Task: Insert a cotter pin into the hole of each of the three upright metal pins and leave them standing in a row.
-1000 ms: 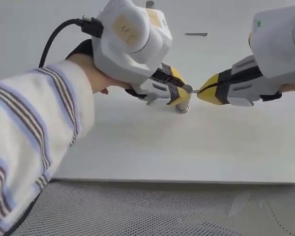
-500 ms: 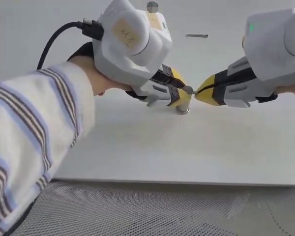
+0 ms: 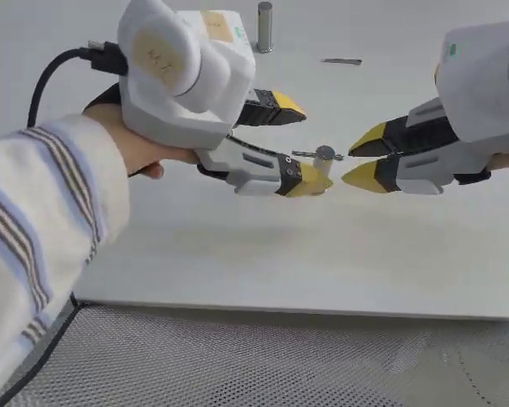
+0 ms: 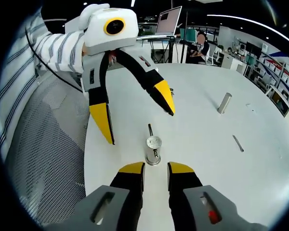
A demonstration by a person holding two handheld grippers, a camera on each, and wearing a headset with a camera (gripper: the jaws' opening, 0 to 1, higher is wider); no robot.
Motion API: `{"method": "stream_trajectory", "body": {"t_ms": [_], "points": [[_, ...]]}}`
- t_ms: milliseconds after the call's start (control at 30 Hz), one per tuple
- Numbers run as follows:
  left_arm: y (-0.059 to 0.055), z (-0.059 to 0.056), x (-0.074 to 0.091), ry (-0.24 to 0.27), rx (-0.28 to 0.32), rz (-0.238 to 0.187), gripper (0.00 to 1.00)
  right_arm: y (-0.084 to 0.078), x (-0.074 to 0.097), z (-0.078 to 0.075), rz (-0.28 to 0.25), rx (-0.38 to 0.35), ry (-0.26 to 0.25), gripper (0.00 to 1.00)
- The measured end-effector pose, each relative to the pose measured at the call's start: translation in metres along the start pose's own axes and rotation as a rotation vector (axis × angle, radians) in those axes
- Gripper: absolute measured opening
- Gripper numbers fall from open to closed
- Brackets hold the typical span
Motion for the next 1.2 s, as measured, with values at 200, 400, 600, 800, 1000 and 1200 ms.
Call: {"method": "stream_trajectory", "body": {"t_ms": [200, 400, 600, 800, 1000, 1200], "points": [[-0.013, -0.01, 0.022, 0.032, 0.092, -0.053, 0.78, 0.003, -0.002, -0.001, -0.028, -0.027, 0.008, 0.17], [-0.037, -0.017, 0.038, 0.093, 0.137, -0.025, 0.86, 0.007, -0.007, -0.004, -0.045, -0.051, 0.011, 0.21], [-0.05, -0.024, 0.042, 0.112, 0.192, -0.021, 0.99, 0.01, -0.015, -0.006, -0.042, -0.055, 0.024, 0.2], [-0.061, -0.037, 0.041, 0.081, 0.199, 0.039, 0.99, 0.01, -0.021, -0.007, -0.03, -0.052, 0.027, 0.2], [-0.057, -0.04, 0.044, 0.087, 0.295, -0.041, 0.99, 0.011, -0.027, -0.008, -0.041, -0.068, 0.036, 0.17], [-0.057, -0.043, 0.048, 0.096, 0.302, -0.037, 0.99, 0.012, -0.033, -0.005, -0.043, -0.062, 0.037, 0.11]]}}
Point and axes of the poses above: the centre of the closed fingertips' face, and the gripper's own axes: x roughly backward along the fingers, z roughly to its left, y roughly out of its top, the point moved 6 cm from there along x, roughly backward along the fingers, and after that the axes turned 1 degree about -y, right-handed, at the moved point
